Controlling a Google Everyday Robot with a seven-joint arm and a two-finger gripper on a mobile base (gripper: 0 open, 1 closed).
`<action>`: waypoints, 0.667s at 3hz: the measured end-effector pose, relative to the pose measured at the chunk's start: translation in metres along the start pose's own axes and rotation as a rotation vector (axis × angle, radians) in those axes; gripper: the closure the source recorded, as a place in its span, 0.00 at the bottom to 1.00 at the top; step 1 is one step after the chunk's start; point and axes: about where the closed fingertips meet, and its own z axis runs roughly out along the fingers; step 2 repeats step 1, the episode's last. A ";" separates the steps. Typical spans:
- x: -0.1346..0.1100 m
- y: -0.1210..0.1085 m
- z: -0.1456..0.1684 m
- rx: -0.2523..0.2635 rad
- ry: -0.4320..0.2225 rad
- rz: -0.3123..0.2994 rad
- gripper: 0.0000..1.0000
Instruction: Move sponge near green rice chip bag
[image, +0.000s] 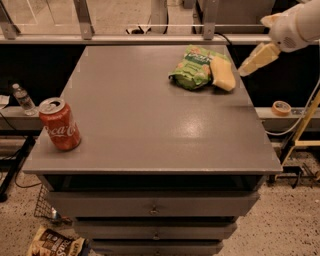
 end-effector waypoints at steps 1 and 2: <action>0.017 0.003 -0.035 0.052 0.009 0.031 0.00; 0.017 0.003 -0.035 0.052 0.009 0.031 0.00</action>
Offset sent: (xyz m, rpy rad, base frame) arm 0.0000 0.0000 0.0000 0.0000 0.0000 0.0000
